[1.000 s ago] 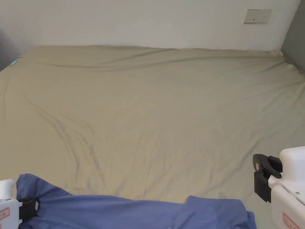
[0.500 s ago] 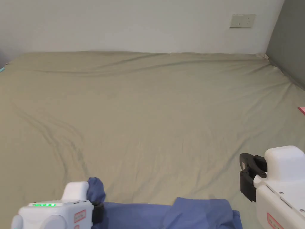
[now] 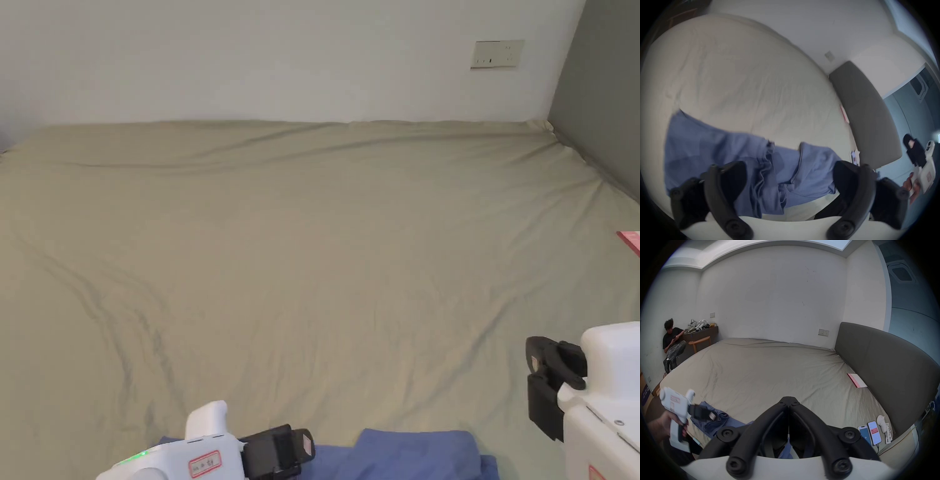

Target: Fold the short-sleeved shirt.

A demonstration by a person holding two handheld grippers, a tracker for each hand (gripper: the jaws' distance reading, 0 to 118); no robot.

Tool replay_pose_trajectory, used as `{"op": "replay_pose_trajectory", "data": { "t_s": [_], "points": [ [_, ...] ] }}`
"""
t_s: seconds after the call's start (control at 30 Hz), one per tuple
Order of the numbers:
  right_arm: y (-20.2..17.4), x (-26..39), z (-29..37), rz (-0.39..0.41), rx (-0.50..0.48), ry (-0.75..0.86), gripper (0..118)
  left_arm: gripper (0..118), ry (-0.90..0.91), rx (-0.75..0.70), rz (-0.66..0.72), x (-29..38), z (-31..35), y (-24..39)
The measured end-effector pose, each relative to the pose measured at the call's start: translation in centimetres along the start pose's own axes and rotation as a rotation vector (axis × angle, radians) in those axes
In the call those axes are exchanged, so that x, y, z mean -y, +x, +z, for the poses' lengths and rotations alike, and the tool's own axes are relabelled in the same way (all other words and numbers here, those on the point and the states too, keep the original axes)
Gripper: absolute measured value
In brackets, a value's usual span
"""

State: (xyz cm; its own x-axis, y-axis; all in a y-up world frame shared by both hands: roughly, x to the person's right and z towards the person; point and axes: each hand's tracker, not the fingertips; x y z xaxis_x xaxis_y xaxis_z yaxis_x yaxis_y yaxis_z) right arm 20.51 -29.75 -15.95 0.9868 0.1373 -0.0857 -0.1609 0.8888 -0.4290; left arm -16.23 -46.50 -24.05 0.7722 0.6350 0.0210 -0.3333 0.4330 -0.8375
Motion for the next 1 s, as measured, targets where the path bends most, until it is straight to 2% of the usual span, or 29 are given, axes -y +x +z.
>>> {"op": "replay_pose_trajectory", "data": {
  "t_s": [0.03,0.07,0.1,0.2,0.23,0.37,0.5,0.57,0.77,0.87,0.93,1.0],
  "points": [
    [0.0,0.0,0.0,0.004,0.005,0.001,2,101,0.014,-0.019,-0.014,-0.5,1.0,0.2],
    [0.1,0.0,0.0,0.005,0.007,0.002,2,87,0.034,-0.062,-0.044,-1.0,2.1,-0.1],
    [0.1,0.0,0.0,0.002,0.007,0.003,2,61,0.063,-0.127,-0.091,-1.2,2.9,-0.4],
    [0.0,-0.1,-0.1,-0.012,0.003,0.007,2,5,0.119,-0.346,-0.287,-0.8,4.1,-1.3],
    [-0.1,-0.1,-0.1,-0.014,0.001,0.007,2,0,0.123,-0.394,-0.330,-0.5,4.2,-1.6],
    [-0.8,0.0,-0.3,-0.005,-0.010,0.001,2,0,0.076,-0.477,-0.447,2.0,2.5,-2.3],
    [-1.4,0.1,-0.5,0.003,-0.026,-0.013,2,0,-0.004,-0.388,-0.457,4.6,-1.5,-2.1],
    [-1.3,0.1,-0.5,-0.031,-0.057,-0.024,2,0,-0.060,-0.393,-0.477,5.9,-3.8,-1.4],
    [-2.1,-0.4,0.2,-0.016,-0.037,-0.029,2,0,-0.027,-0.597,-0.812,9.9,-6.8,3.0],
    [-2.1,-0.6,0.1,-0.025,-0.040,-0.033,2,0,-0.023,-0.556,-0.890,10.8,-7.0,4.3],
    [-2.6,-0.9,0.2,-0.025,-0.039,-0.036,2,0,-0.032,-0.413,-0.782,10.3,-6.6,4.9],
    [-2.8,-0.9,0.2,-0.019,-0.038,-0.038,2,0,-0.054,-0.207,-0.679,9.1,-5.5,4.9]
  ]
}}
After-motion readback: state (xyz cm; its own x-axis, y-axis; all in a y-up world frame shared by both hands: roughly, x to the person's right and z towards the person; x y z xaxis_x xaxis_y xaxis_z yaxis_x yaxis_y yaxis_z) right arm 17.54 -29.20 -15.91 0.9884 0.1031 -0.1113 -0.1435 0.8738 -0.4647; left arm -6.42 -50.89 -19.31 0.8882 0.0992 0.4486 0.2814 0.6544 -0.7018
